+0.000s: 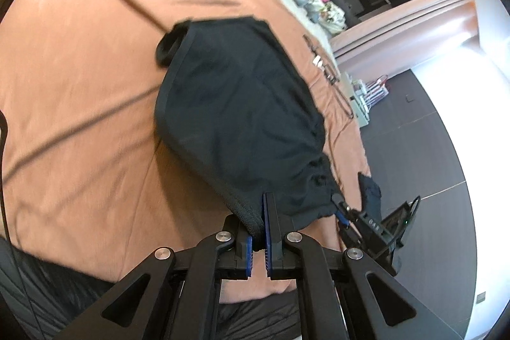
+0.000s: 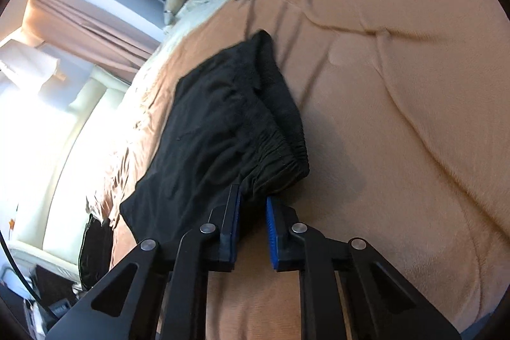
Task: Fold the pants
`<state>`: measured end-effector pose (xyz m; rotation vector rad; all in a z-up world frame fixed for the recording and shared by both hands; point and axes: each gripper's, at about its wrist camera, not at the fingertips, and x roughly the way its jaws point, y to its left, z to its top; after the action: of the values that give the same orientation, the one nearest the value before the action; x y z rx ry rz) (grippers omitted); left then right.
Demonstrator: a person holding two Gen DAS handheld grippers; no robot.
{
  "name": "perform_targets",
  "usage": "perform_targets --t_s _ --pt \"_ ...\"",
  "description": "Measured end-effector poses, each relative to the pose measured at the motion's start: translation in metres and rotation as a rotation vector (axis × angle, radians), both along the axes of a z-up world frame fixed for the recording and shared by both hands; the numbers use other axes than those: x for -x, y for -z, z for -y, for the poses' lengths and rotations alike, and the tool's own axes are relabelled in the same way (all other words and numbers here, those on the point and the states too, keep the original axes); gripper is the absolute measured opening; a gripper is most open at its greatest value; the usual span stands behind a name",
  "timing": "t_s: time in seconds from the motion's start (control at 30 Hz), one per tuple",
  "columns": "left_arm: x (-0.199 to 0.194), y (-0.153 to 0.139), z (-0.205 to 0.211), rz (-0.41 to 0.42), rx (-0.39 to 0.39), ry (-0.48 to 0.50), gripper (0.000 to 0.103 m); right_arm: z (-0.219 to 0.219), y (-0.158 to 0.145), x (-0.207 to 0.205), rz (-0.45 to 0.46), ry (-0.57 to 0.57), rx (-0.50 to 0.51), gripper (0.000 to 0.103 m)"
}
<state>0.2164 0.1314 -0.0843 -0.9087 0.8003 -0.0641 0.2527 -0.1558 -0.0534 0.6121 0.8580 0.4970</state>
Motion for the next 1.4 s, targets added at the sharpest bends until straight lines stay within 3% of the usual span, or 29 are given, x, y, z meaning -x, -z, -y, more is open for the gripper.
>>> perform_targets --t_s 0.5,0.9,1.13,1.4 --pt "-0.062 -0.062 -0.028 0.104 -0.066 -0.029 0.005 -0.021 -0.021 -0.025 0.065 0.007 -0.008 0.011" --pt "-0.153 -0.099 -0.043 0.132 -0.133 -0.001 0.005 -0.039 -0.039 -0.076 0.084 0.049 -0.008 0.011" --pt "-0.218 -0.097 -0.060 0.103 -0.174 0.022 0.005 -0.059 -0.037 -0.118 0.072 0.067 0.008 0.011" --pt "-0.293 -0.074 -0.076 0.051 -0.213 0.065 0.005 -0.083 -0.034 -0.164 0.054 0.095 0.053 0.011"
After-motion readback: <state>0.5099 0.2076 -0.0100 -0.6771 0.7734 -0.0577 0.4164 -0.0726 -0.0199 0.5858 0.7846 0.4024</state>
